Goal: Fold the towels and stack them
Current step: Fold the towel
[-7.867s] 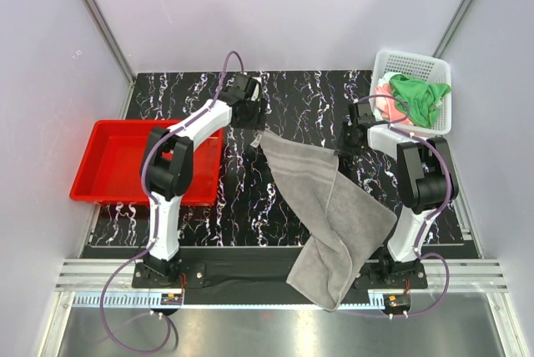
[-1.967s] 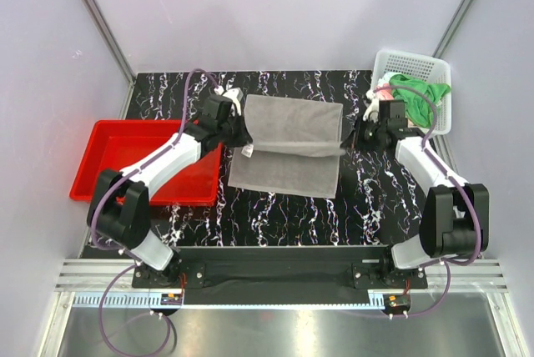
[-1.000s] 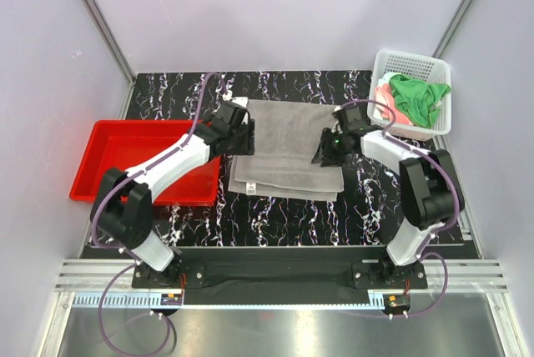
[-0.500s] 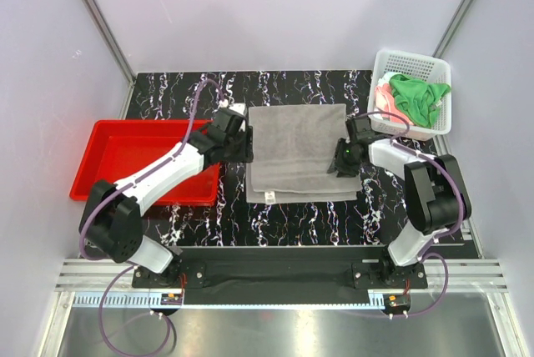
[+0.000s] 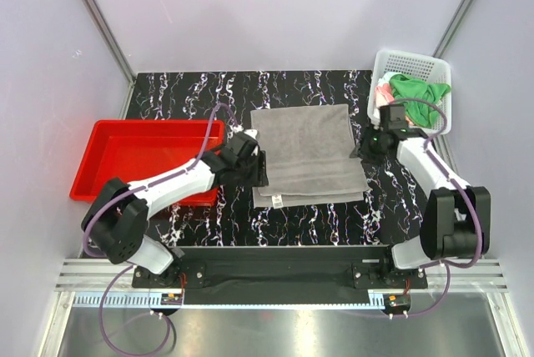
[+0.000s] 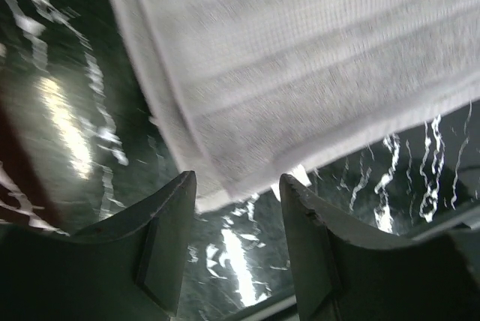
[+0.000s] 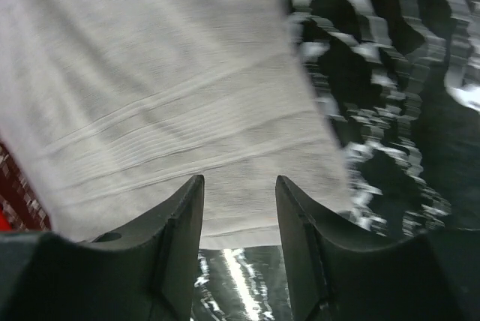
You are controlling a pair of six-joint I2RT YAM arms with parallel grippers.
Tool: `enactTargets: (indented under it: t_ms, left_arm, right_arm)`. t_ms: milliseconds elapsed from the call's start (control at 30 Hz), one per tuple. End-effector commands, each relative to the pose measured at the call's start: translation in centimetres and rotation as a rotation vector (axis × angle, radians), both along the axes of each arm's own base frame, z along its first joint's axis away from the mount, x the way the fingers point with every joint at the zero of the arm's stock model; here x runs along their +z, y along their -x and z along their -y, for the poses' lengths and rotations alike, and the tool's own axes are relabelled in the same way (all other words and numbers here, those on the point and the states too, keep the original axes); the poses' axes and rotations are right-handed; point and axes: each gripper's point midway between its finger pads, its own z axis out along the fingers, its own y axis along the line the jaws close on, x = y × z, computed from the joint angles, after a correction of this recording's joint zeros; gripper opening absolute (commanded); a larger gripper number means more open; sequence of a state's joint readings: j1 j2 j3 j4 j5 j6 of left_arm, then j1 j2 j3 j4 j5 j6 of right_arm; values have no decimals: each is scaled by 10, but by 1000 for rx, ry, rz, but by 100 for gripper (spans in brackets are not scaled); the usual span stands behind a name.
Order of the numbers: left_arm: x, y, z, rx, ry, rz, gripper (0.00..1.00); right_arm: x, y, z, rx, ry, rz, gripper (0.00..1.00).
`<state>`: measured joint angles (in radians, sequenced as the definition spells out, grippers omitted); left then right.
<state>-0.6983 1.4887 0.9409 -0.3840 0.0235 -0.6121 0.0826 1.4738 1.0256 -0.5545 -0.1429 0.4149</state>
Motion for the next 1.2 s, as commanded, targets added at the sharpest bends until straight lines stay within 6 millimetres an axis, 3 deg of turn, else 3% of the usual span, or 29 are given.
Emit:
enactTargets:
  t_ms: [0, 433, 600, 767, 900, 1033, 1167]
  left_arm:
    - [-10, 6, 14, 44, 68, -33, 53]
    - [-32, 19, 20, 88, 137, -74, 53]
    - [-42, 23, 21, 98, 148, -101, 49]
    - [-46, 18, 15, 121, 102, -94, 25]
    - [-43, 13, 12, 121, 63, -78, 4]
    - [-40, 9, 7, 125, 26, -65, 0]
    - [-33, 4, 7, 127, 12, -53, 0]
  right_arm:
    - [-13, 21, 33, -87, 39, -50, 50]
    - [-67, 47, 44, -179, -59, -123, 52]
    - [-73, 48, 43, -180, -78, -131, 51]
    - [-68, 47, 44, -186, -80, -102, 48]
    - [-75, 49, 38, -188, -114, -107, 43]
    - [-74, 50, 39, -200, -110, -101, 39]
    - [-72, 48, 38, -194, -117, -90, 19]
